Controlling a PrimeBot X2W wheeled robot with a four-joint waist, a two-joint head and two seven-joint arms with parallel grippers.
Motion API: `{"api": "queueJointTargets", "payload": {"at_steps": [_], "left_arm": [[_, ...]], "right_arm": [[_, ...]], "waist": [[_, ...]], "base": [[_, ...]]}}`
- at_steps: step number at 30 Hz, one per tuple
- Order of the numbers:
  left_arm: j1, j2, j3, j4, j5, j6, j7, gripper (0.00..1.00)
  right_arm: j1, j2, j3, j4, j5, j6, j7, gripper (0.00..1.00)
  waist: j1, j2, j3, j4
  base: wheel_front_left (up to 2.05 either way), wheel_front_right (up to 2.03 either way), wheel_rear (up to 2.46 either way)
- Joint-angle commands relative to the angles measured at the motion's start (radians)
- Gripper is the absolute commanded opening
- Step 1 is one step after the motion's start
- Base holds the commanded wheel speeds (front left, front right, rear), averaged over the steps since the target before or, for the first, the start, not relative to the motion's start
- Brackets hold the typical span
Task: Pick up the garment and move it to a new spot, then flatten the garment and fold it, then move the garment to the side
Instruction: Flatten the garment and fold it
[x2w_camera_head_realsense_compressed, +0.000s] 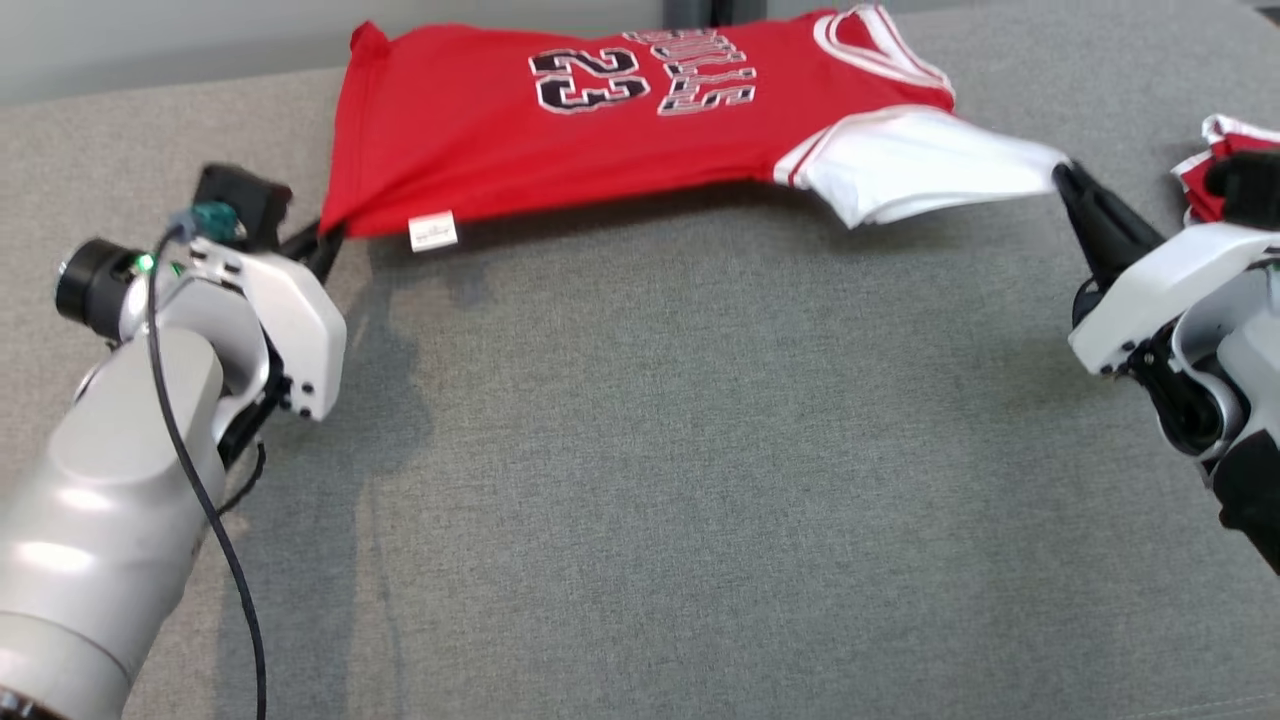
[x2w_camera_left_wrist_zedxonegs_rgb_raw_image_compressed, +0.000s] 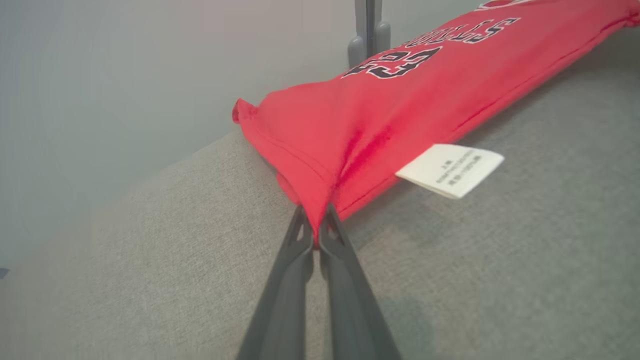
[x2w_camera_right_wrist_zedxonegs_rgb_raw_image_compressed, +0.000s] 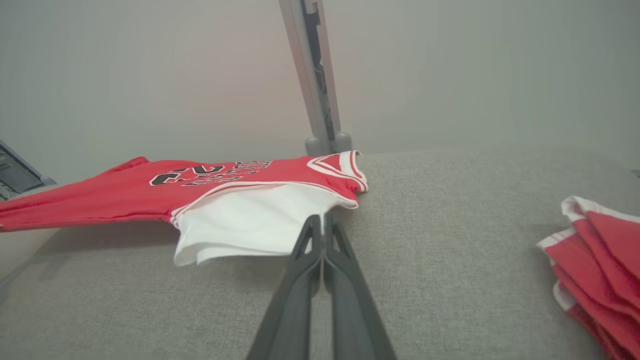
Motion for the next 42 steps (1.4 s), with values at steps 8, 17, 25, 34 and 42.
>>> {"api": "queueJointTargets", "payload": {"at_steps": [8, 17, 25, 34, 42], "left_arm": [[0.097, 0.067, -0.147, -0.056, -0.011, 0.001, 0.023, 0.0], [0.181, 0.11, -0.245, -0.092, -0.033, 0.001, -0.007, 0.0], [0.276, 0.126, -0.32, -0.123, -0.021, 0.001, -0.036, 0.0], [0.358, 0.138, -0.352, -0.187, -0.034, 0.008, -0.016, 0.0], [0.424, 0.179, -0.372, -0.298, -0.037, 0.046, 0.021, 0.0]], "right_arm": [[0.076, -0.033, 0.096, -0.012, 0.101, 0.0, 0.06, 0.0], [0.14, -0.068, 0.19, -0.032, 0.188, 0.0, 0.137, 0.0], [0.223, -0.119, 0.241, -0.099, 0.292, 0.0, 0.206, 0.0], [0.305, -0.203, 0.274, -0.223, 0.408, 0.0, 0.342, 0.0], [0.371, -0.307, 0.273, -0.334, 0.533, 0.0, 0.509, 0.0]], "waist": [[0.0, 0.0, -0.098, 0.001], [0.0, 0.0, -0.184, 0.004], [0.0, 0.0, -0.243, 0.016], [0.0, 0.0, -0.284, 0.024], [0.0, 0.0, -0.302, 0.032]], "base": [[0.0, 0.0, 0.0], [0.0, 0.0, 0.0], [0.0, 0.0, 0.0], [0.0, 0.0, 0.0], [0.0, 0.0, 0.0]]}}
